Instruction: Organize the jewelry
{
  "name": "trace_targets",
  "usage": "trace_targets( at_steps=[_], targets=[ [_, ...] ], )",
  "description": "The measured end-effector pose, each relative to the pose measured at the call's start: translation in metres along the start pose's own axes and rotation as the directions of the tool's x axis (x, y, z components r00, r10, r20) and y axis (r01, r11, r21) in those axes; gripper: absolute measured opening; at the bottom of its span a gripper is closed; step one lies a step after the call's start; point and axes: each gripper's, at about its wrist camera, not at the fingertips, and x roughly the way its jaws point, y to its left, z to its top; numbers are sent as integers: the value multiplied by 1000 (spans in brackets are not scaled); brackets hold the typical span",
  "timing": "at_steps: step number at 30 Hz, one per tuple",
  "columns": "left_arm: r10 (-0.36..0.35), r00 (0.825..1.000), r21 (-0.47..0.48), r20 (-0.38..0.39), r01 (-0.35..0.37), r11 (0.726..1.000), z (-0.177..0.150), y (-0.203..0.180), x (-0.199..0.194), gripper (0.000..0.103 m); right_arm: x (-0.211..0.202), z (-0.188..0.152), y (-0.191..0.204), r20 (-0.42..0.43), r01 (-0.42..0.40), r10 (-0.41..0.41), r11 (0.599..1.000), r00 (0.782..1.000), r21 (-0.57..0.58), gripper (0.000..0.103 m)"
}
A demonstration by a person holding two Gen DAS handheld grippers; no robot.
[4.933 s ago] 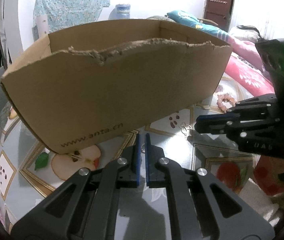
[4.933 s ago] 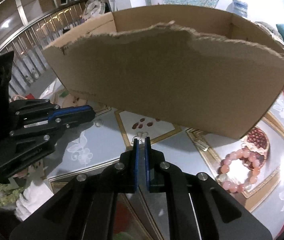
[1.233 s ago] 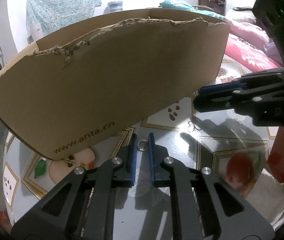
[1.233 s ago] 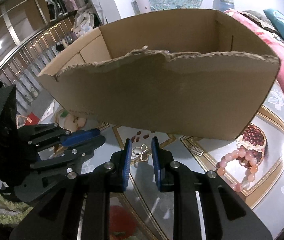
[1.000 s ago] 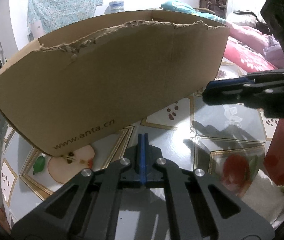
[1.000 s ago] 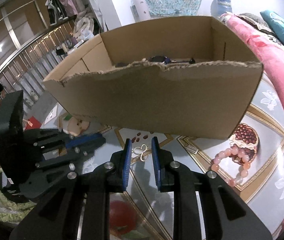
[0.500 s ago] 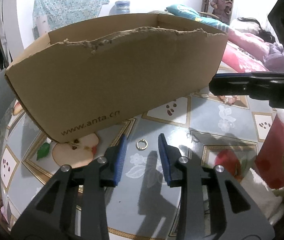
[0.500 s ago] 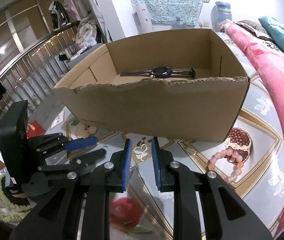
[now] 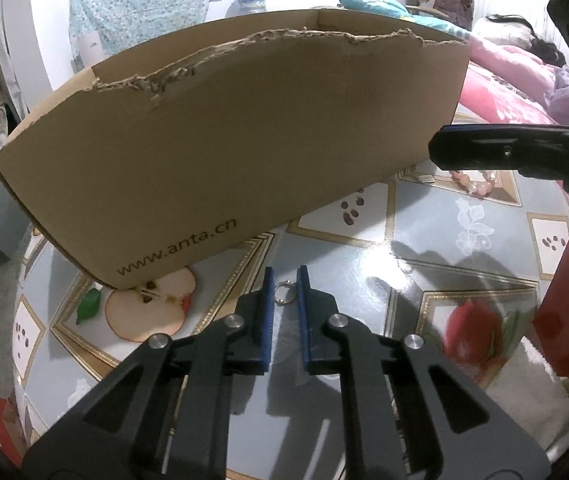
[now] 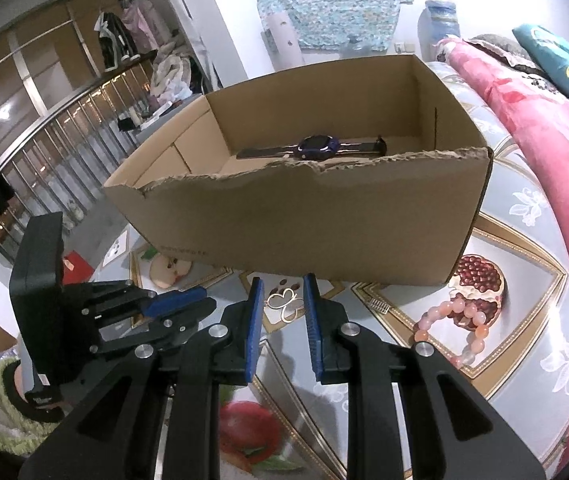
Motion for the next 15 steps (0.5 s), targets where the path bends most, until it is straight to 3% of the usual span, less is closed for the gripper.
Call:
trace_targets(
  at_steps=[15],
  targets=[
    [-17, 999, 16, 33, 16, 1000, -10, 0, -13, 9, -11, 1, 3, 31, -9, 10, 1000, 999, -8, 20]
  ],
)
